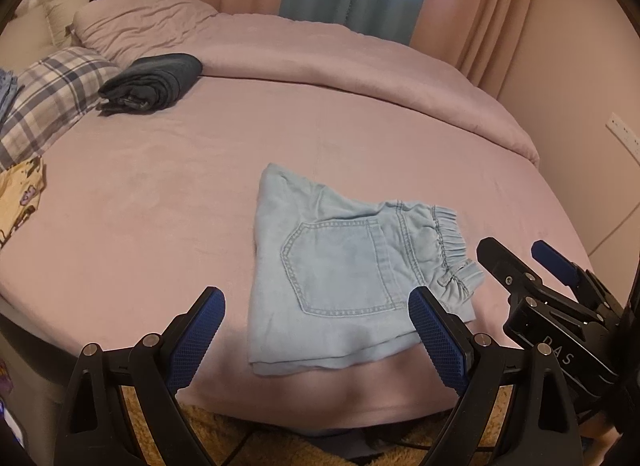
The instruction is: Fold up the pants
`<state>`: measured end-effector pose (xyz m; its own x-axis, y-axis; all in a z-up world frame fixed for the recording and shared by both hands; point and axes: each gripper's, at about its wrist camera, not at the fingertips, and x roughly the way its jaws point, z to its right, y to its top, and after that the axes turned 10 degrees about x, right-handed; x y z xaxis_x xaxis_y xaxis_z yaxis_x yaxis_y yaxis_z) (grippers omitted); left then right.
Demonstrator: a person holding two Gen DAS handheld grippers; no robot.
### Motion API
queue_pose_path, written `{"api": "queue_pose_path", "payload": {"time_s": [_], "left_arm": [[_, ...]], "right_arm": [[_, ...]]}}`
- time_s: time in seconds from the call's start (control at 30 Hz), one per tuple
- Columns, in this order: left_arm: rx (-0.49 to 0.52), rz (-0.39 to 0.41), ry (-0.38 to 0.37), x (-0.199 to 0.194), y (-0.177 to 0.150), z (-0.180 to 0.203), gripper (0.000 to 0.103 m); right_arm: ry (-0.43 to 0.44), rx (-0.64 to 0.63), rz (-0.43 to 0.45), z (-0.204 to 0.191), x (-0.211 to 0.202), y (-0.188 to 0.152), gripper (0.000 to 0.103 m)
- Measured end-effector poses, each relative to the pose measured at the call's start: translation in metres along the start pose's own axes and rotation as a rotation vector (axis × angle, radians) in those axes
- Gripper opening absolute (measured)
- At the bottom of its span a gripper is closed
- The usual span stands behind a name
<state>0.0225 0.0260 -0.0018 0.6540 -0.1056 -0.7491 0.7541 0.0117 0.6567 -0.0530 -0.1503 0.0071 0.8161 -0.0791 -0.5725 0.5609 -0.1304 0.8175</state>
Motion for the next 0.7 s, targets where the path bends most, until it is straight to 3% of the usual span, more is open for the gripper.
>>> {"api": "queue_pose_path", "payload": {"time_s": [0.7], "left_arm": [[0.011,-0.015,0.014,0.0038,-0.0015,-0.0003,0.093]], "right_arm": [[-0.040,-0.004,-0.027,-0.0011,0.0054,-0.0028,0.089]]}}
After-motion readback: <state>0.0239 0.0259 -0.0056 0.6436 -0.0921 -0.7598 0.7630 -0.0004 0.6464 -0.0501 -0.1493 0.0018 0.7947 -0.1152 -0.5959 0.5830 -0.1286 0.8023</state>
